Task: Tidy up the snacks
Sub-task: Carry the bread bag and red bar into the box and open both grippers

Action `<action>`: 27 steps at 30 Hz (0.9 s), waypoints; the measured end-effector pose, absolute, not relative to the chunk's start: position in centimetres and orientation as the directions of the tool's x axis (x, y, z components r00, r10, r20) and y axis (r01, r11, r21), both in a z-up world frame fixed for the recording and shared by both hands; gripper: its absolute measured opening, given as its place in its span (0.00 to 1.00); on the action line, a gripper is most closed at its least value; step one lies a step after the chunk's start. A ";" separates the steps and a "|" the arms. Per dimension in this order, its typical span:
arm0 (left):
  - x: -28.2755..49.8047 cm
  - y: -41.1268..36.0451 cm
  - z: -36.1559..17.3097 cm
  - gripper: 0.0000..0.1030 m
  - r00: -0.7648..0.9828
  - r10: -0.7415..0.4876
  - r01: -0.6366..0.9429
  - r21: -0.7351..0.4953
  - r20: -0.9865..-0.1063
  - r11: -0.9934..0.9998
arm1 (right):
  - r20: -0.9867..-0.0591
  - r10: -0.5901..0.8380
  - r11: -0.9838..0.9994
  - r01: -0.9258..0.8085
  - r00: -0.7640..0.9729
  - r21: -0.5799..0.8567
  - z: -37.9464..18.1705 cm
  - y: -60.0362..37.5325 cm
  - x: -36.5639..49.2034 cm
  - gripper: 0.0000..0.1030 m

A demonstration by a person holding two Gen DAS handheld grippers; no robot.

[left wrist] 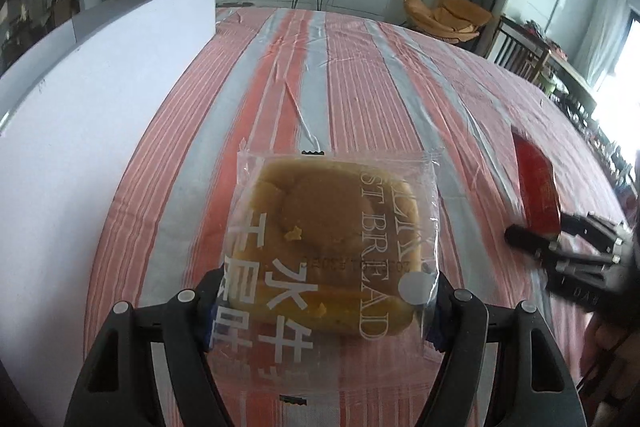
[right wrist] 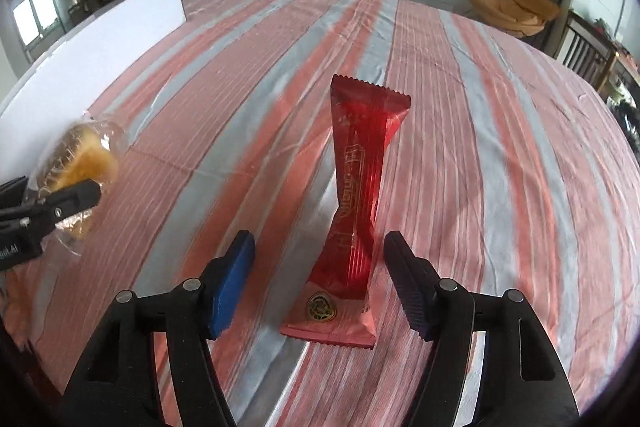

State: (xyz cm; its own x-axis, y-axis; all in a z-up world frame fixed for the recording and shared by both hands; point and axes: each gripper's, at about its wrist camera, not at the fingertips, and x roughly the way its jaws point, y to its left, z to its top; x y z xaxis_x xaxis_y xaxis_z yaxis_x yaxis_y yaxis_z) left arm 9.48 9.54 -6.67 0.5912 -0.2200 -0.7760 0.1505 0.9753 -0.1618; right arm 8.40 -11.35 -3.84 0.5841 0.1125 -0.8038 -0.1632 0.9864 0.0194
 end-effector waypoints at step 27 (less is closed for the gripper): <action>5.4 32.8 10.2 0.72 0.769 0.039 -0.195 -0.176 -0.638 0.965 | -0.546 0.746 0.635 -0.651 0.380 0.415 15.1 10.9 9.6 0.12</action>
State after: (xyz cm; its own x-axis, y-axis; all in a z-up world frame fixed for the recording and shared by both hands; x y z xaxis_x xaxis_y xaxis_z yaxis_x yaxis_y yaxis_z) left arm 5.41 32.80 10.16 0.7693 0.0390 -0.6377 -0.1951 0.9648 -0.1764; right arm 9.63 10.89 15.08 0.3801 0.7463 -0.5464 -0.6509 0.6355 0.4152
